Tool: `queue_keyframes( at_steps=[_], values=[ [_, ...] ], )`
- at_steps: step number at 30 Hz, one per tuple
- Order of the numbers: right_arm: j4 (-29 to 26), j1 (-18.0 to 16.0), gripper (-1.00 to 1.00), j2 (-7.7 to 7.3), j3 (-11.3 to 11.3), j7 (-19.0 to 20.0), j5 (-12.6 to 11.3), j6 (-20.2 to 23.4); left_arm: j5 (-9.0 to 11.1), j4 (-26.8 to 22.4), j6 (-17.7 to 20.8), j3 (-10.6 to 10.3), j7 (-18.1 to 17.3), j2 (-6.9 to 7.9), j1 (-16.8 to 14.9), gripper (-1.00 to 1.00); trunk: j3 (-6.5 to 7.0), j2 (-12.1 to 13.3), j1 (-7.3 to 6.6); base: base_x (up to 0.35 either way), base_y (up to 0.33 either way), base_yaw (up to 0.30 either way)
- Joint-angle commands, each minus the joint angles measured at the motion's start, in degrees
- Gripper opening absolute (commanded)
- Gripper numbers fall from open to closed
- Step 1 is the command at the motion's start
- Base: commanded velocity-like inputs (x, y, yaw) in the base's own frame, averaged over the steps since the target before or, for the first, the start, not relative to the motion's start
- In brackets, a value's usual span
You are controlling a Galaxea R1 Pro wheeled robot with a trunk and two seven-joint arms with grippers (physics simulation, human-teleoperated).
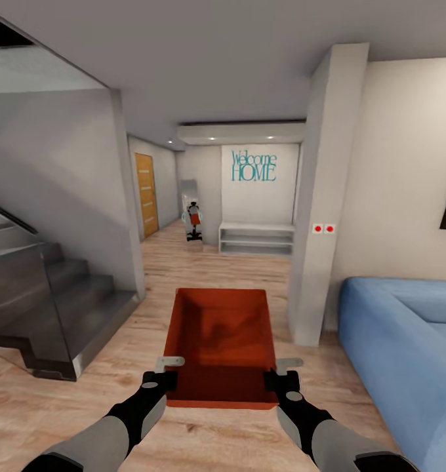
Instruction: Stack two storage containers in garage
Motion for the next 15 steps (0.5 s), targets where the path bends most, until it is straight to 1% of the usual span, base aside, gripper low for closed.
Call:
queue_keyframes(
  at_steps=[1,9,12,15],
  values=[
    [0.24,-0.01,-1.0,-0.02,0.01,-0.63,-0.11,-0.1,-0.95,-0.31,0.15,4.75,1.19,0.97,-0.13,-1.0,-0.1,-0.07,0.04,0.322,0.0,0.246],
    [0.24,-0.01,-1.0,-0.02,0.01,-0.63,-0.11,-0.1,-0.95,-0.31,0.15,4.75,1.19,0.99,-0.13,-1.0,-0.1,-0.07,0.04,0.322,0.0,0.258],
    [0.24,-0.01,-1.0,-0.02,0.01,-0.6,-0.11,-0.1,-0.95,-0.31,0.15,4.75,1.19,1.0,-0.13,-1.0,-0.1,-0.07,0.04,0.322,0.0,0.1],
    [0.24,-0.01,-1.0,-0.02,0.01,-0.56,-0.11,-0.1,-0.95,-0.31,0.15,4.75,1.19,1.01,-0.13,-1.0,-0.1,-0.07,0.04,0.322,0.0,0.033]
  ],
)
